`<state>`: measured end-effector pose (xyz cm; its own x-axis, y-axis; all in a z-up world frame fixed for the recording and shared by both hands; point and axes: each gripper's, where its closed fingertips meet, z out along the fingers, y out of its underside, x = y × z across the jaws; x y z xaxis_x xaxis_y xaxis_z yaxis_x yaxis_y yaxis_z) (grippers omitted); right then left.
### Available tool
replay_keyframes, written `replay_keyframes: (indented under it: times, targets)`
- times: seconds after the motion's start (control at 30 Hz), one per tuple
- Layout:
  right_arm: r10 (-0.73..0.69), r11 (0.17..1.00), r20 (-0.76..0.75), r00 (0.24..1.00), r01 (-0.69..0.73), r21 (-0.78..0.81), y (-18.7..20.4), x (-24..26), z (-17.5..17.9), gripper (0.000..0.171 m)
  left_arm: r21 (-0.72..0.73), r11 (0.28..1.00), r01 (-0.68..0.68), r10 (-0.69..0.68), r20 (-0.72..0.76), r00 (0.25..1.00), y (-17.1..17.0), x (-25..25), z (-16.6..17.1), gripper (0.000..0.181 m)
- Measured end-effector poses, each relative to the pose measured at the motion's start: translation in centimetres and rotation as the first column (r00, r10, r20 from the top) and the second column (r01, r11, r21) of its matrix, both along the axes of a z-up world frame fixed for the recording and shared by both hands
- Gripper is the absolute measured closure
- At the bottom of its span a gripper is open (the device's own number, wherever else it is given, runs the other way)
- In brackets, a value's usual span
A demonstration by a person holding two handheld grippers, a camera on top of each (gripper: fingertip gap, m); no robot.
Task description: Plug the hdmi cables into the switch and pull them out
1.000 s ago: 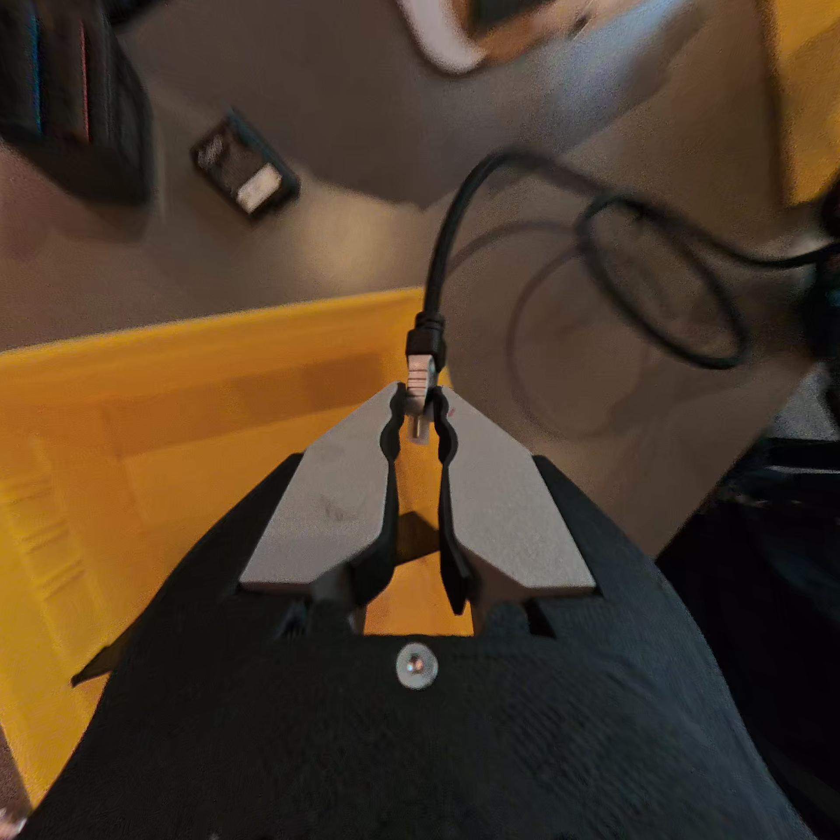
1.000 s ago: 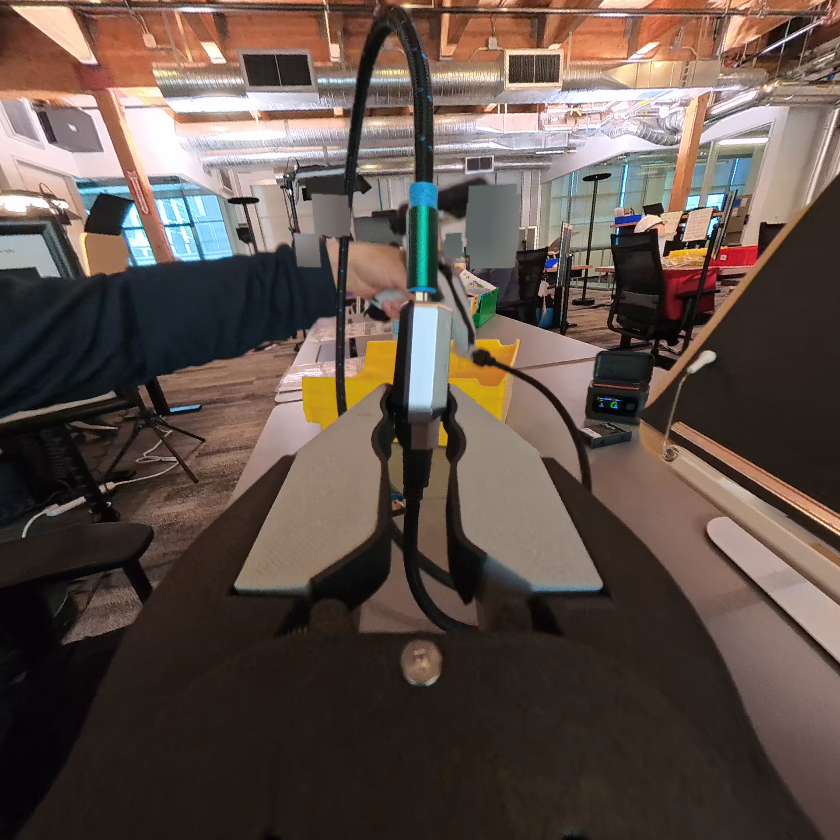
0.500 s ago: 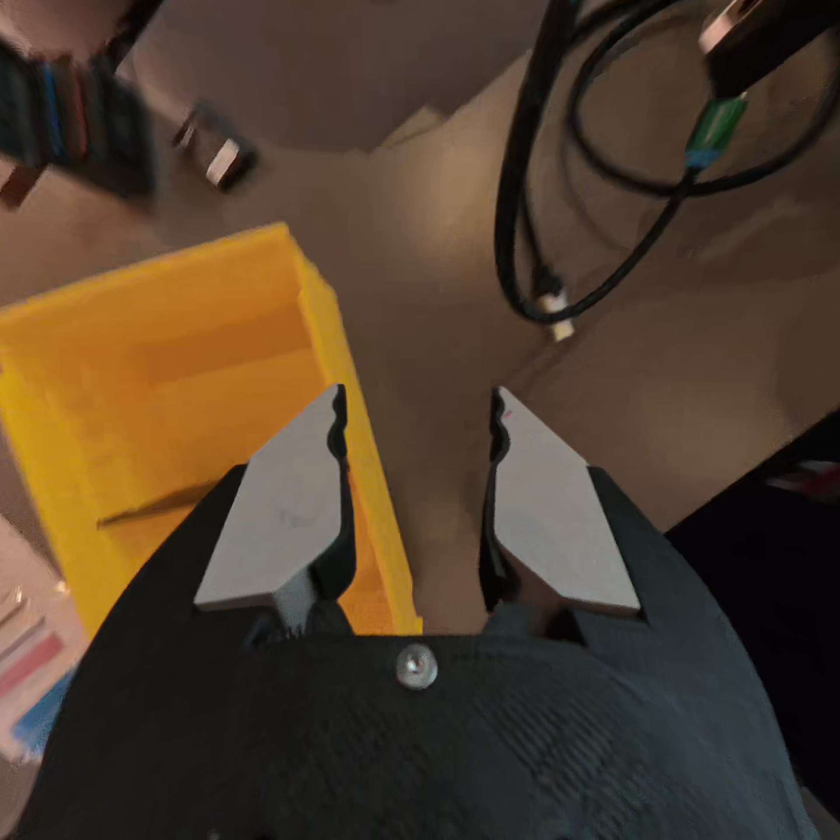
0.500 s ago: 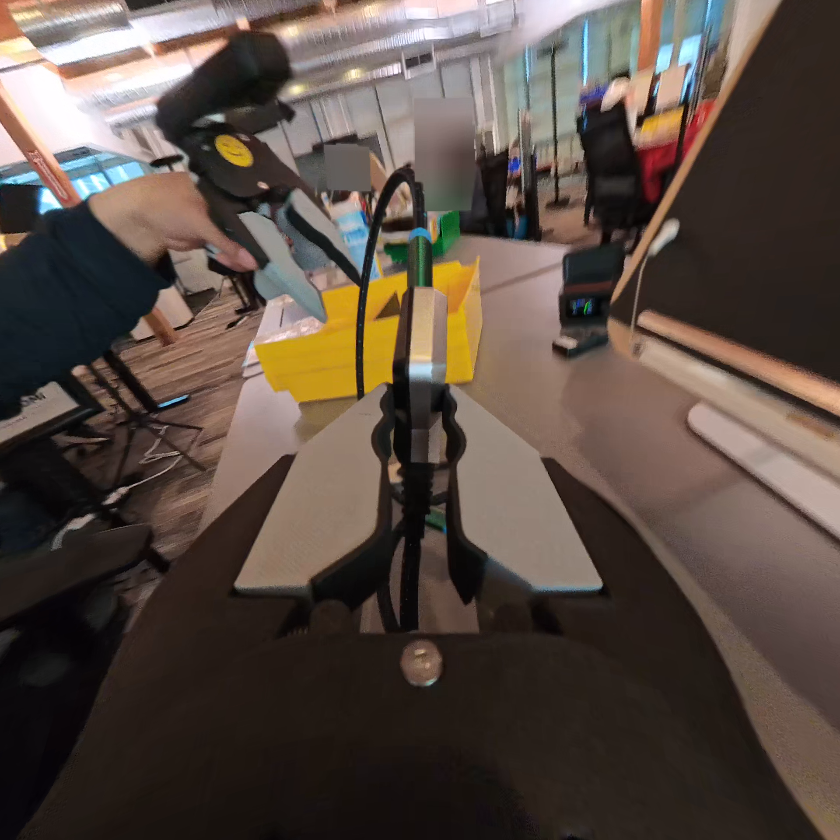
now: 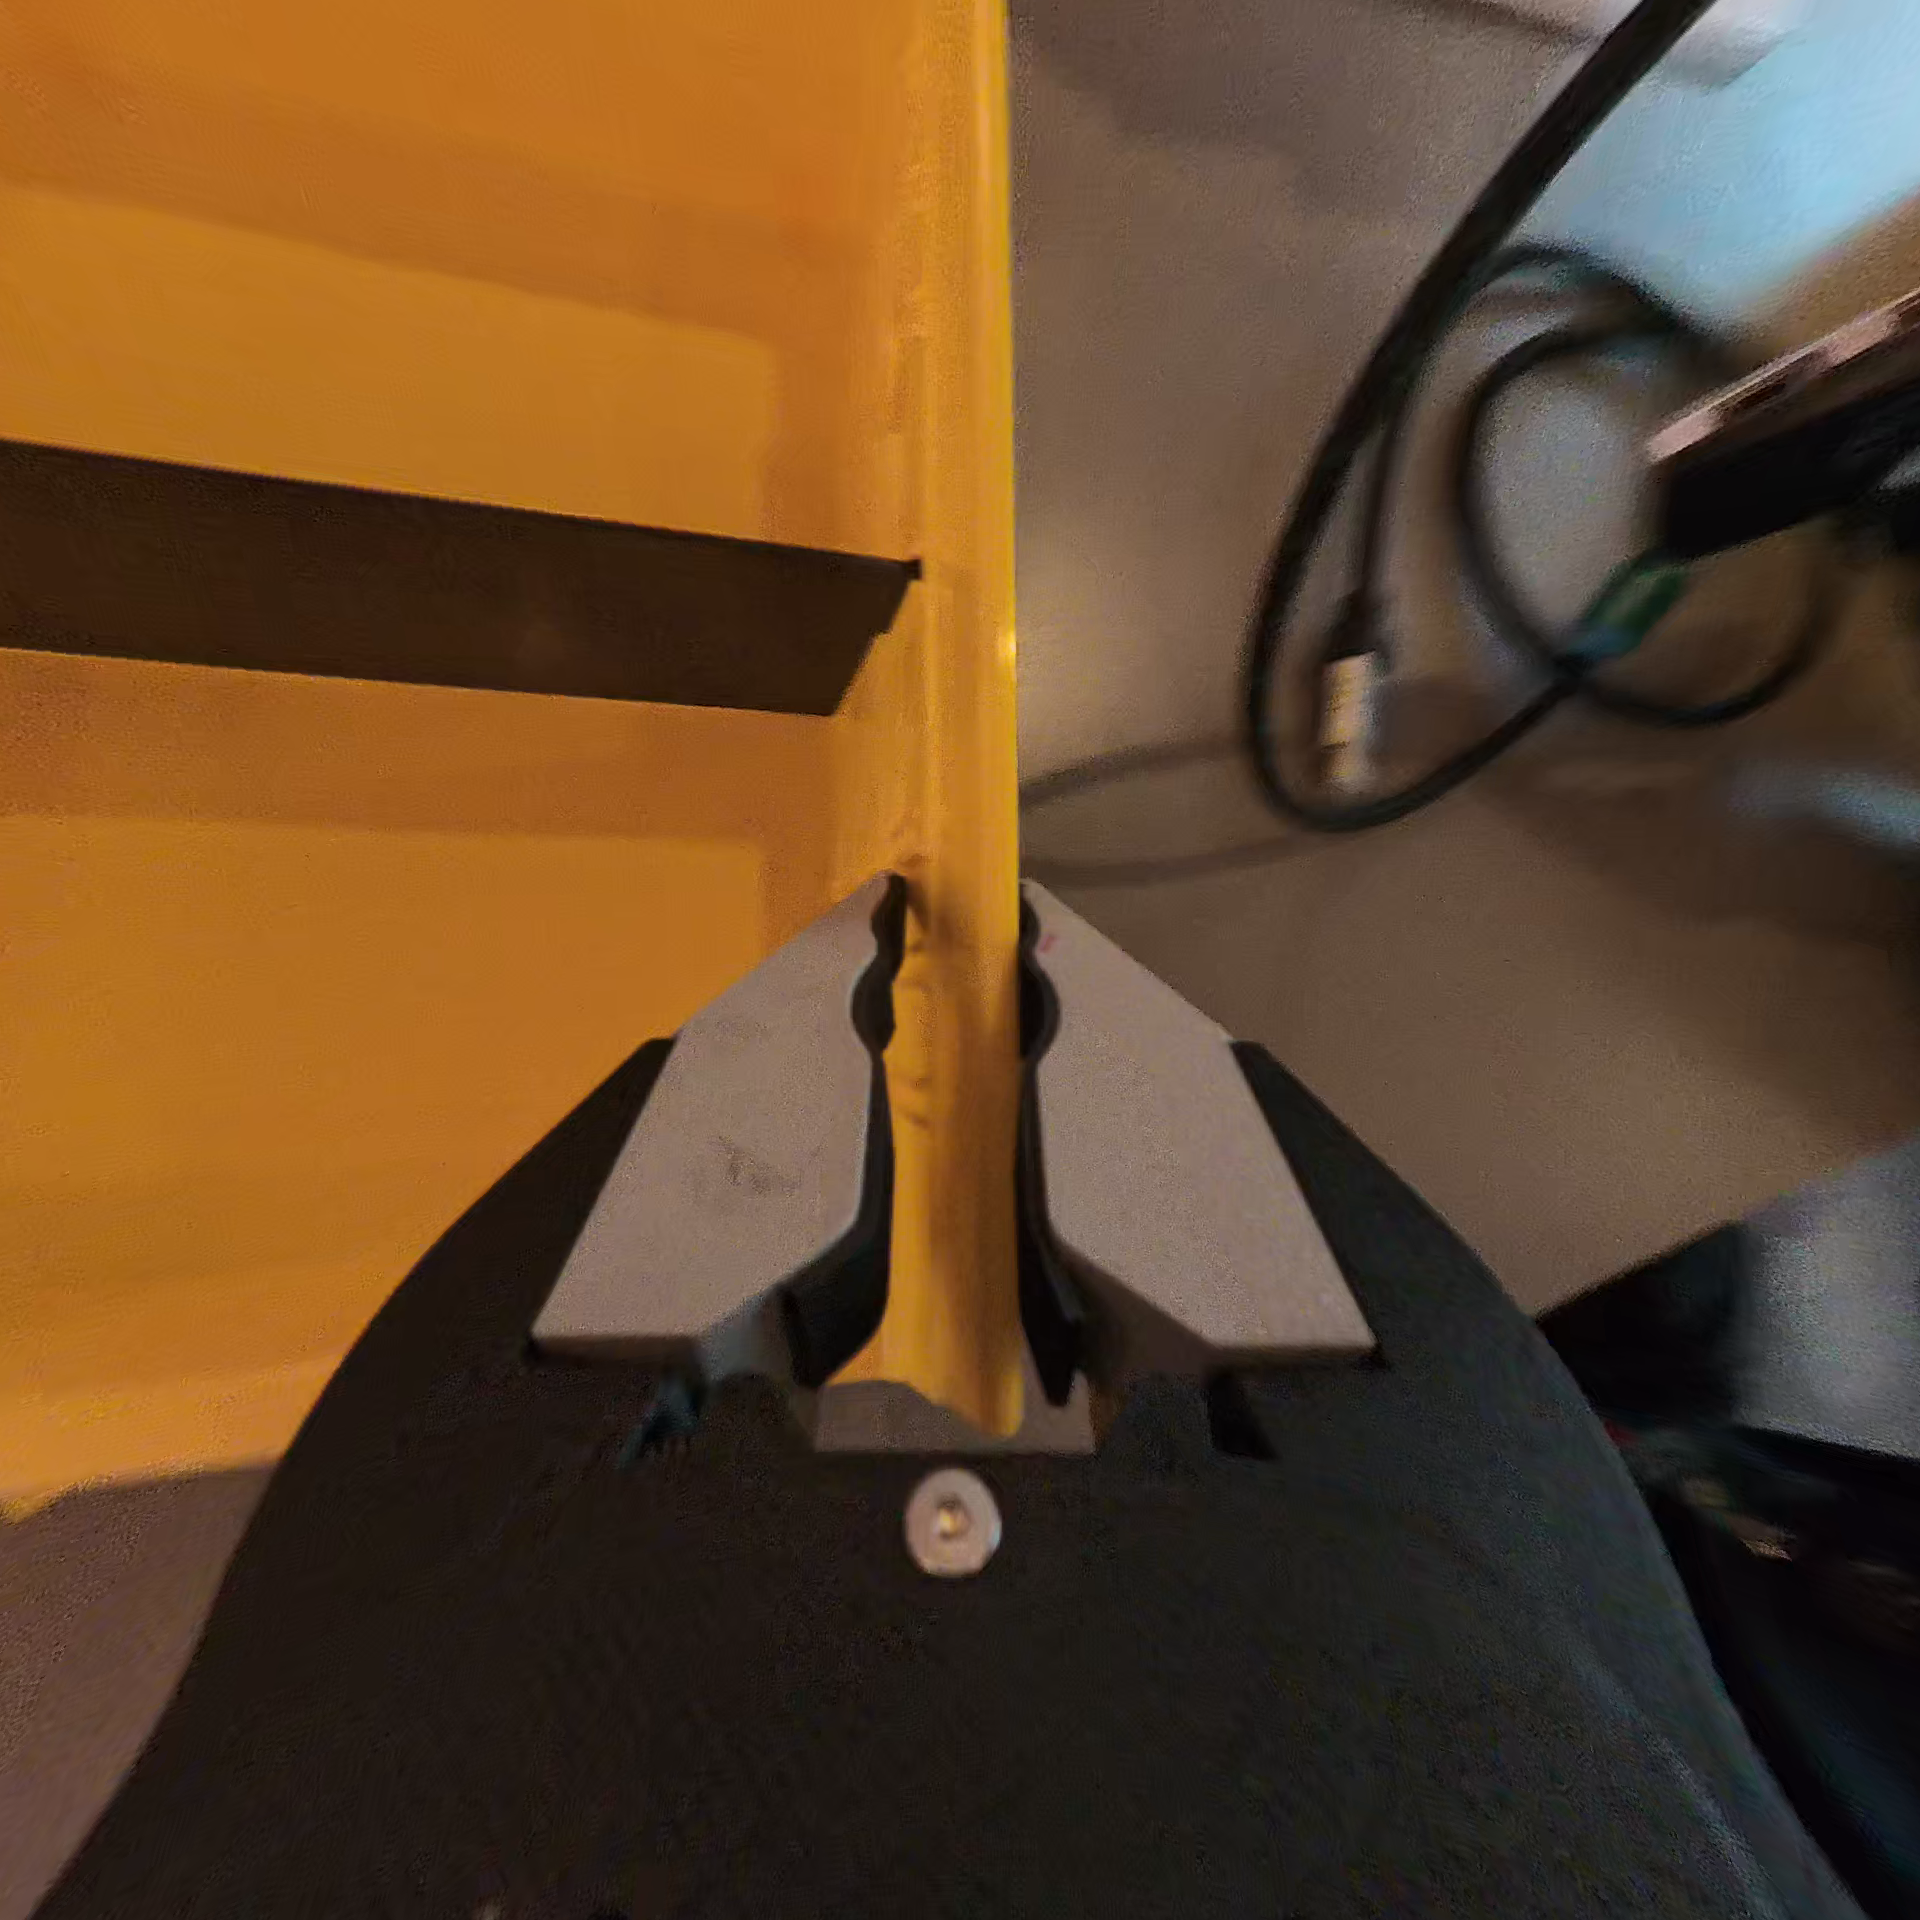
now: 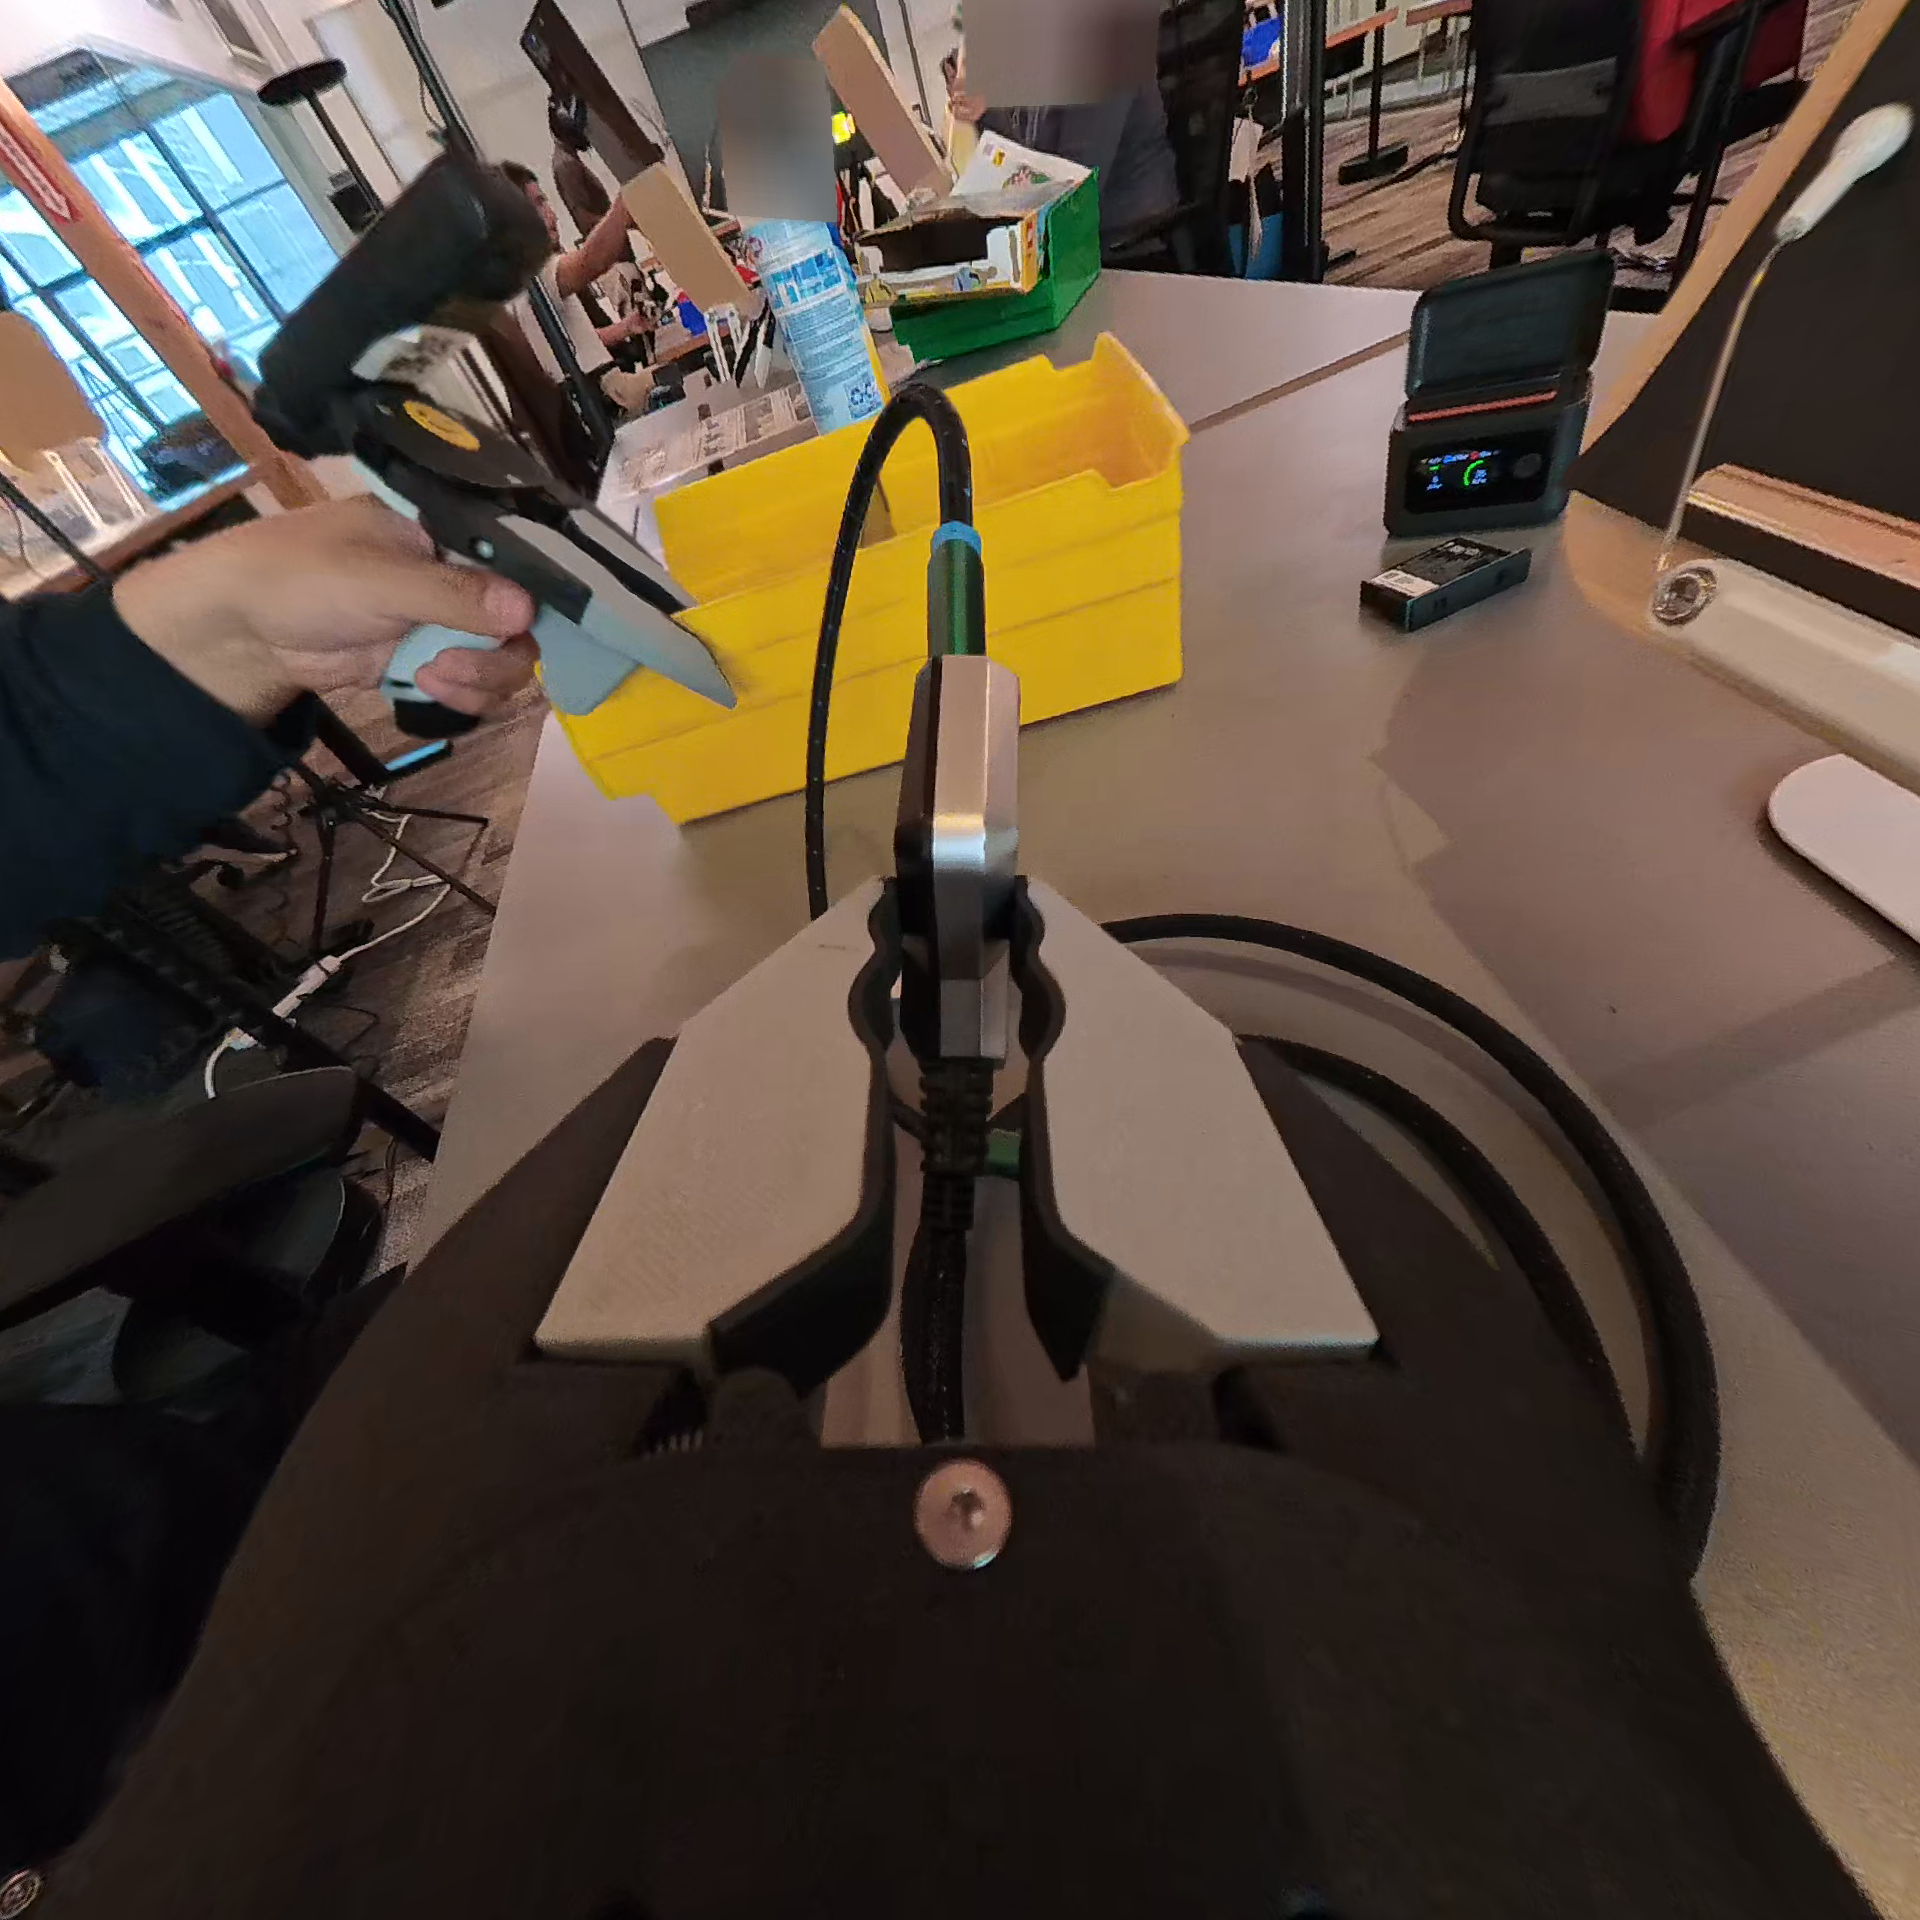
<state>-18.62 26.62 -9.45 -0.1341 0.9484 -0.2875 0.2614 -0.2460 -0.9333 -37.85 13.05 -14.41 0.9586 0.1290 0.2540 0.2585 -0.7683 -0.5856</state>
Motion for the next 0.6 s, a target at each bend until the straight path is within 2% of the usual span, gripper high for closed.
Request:
replay_keyframes:
  times: [0.03, 0.07, 0.2, 0.3, 0.37, 0.43, 0.5, 0.6]
  targets:
    - [0.003, 1.0, 0.002, 1.0, -0.003, 0.001, -0.1, 0.0, -0.1, 0.153, 0.039, 0.999, 0.015, -0.017, 0.057, 0.998, 0.2, 1.0, 0.1, 0.16]
    - [0.003, 1.0, 0.003, 1.0, -0.003, 0.003, -0.1, 0.0, -0.1, 0.153, 0.049, 0.998, 0.047, -0.05, 0.05, 0.998, -0.1, 1.7, 0.2, 0.156]
    - [0.004, 1.0, -0.009, 1.0, -0.004, -0.006, 0.1, 0.1, 0.1, 0.153, 0.05, 0.993, 0.106, -0.099, -0.13, 0.987, -1.2, 2.8, 1.3, 0.142]
    - [0.005, 1.0, -0.013, 1.0, -0.005, -0.01, 0.1, 0.0, 0.1, 0.153, -0.031, 0.989, 0.144, -0.147, -0.225, 0.963, -0.9, 2.8, 0.1, 0.135]
    - [0.015, 1.0, -0.017, 1.0, -0.015, 0.0, -0.2, -0.1, 0.2, 0.153, -0.084, 0.988, 0.13, -0.147, -0.249, 0.957, 0.2, 2.0, -1.6, 0.151]
    - [0.023, 1.0, -0.029, 0.999, -0.023, 0.015, -0.5, -0.1, 0.4, 0.153, -0.075, 0.991, 0.108, -0.122, -0.218, 0.968, 1.7, 1.8, -1.9, 0.15]
    - [0.01, 1.0, -0.038, 0.999, -0.009, 0.02, -0.3, 0.0, 0.4, 0.153, 0.007, 0.996, 0.088, -0.083, -0.248, 0.965, 2.8, 1.6, 0.7, 0.15]
    - [-0.035, 0.999, -0.034, 0.999, 0.035, -0.003, 0.8, 0.1, 0.2, 0.153, 0.238, 0.969, 0.067, 0.048, -0.446, 0.894, 2.9, 1.0, 7.3, 0.149]
